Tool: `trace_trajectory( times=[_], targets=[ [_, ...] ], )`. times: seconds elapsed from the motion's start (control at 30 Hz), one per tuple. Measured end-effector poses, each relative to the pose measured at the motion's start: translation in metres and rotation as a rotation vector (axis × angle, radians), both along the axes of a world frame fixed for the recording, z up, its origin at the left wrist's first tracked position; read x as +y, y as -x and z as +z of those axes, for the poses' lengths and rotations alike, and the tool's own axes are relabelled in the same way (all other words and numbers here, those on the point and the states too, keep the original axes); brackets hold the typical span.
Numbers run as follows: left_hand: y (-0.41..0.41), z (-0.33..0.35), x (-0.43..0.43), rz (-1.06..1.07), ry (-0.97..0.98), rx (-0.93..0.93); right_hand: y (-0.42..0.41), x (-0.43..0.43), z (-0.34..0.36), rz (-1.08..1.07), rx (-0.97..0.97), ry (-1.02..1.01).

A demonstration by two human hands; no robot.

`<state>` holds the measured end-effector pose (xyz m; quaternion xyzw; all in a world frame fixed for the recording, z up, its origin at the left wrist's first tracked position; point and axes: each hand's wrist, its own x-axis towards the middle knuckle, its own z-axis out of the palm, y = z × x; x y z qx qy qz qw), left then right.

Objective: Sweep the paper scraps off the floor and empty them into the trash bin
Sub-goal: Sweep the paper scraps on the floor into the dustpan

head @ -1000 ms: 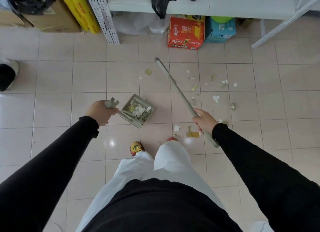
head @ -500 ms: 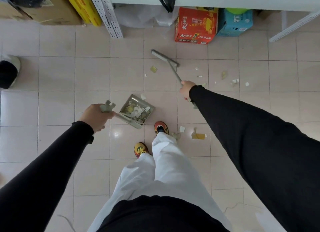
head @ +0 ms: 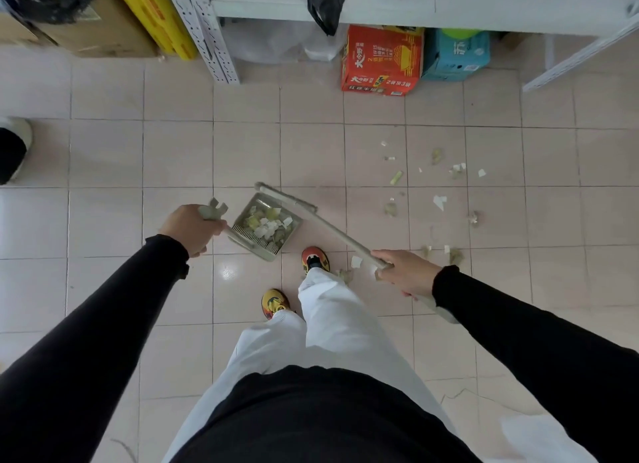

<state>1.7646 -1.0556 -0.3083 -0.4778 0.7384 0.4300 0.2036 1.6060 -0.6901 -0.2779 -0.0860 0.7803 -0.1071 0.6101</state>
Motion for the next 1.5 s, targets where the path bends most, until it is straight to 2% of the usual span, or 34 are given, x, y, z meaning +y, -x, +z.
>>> trace_trajectory(
  times=[0.17, 0.37, 0.6, 0.9, 1.2, 1.5],
  targets=[
    [-0.008, 0.0, 0.007, -0.033, 0.001, -0.007, -0.018, -0.021, -0.024, 0.047, 0.161, 0.01],
    [-0.026, -0.003, 0.012, -0.04, 0.016, -0.01, -0.065, -0.04, -0.042, 0.074, 0.042, -0.019],
    [-0.057, -0.008, 0.028, -0.055, 0.046, 0.042, -0.135, 0.044, -0.005, -0.215, 0.004, 0.09],
    [-0.1, 0.006, 0.077, -0.07, 0.093, 0.109, -0.151, 0.099, -0.013, -0.404, 0.142, 0.135],
    [-0.165, 0.032, 0.165, -0.065, 0.127, 0.151, -0.175, 0.213, -0.032, -0.415, 0.195, 0.133],
    [-0.24, 0.064, 0.239, -0.071, 0.174, 0.113, -0.226, 0.32, -0.035, -0.461, 0.159, 0.131]
  ],
)
